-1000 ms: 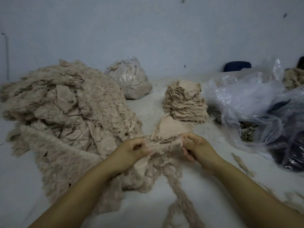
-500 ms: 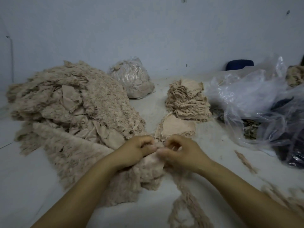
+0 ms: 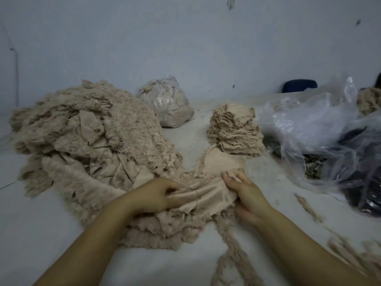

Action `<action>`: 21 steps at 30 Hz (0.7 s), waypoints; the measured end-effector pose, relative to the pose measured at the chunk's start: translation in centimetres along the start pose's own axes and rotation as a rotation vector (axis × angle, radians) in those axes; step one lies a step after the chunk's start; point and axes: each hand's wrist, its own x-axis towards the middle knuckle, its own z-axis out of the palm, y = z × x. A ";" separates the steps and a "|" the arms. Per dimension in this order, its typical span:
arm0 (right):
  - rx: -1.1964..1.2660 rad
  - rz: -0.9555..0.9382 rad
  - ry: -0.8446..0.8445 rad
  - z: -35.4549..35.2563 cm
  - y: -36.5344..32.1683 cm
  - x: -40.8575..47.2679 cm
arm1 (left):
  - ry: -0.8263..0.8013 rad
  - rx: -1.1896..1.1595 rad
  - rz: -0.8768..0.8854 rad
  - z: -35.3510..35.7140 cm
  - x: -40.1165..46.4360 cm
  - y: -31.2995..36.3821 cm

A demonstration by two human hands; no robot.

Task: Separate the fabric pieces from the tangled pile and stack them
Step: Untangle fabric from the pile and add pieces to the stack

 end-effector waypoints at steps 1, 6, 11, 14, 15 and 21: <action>0.014 0.015 -0.002 0.4 0.0 0.0 | 0.042 -0.109 0.025 0.4 0.5 0.8; 0.015 0.020 0.044 0.6 0.0 0.2 | 0.293 -0.846 -0.047 2.3 1.7 2.6; -0.213 0.222 -0.191 0.5 0.6 -0.7 | 0.447 -1.002 -0.102 4.5 2.9 3.9; -0.177 0.205 -0.213 0.0 0.7 -0.5 | 0.701 -1.131 -0.229 5.3 3.7 4.0; -0.121 0.207 -0.194 -0.4 0.6 -0.4 | 0.769 -1.195 -0.305 5.3 3.7 3.7; -0.041 0.190 -0.122 -0.5 0.7 0.1 | 0.729 -0.422 -0.092 5.9 3.6 2.6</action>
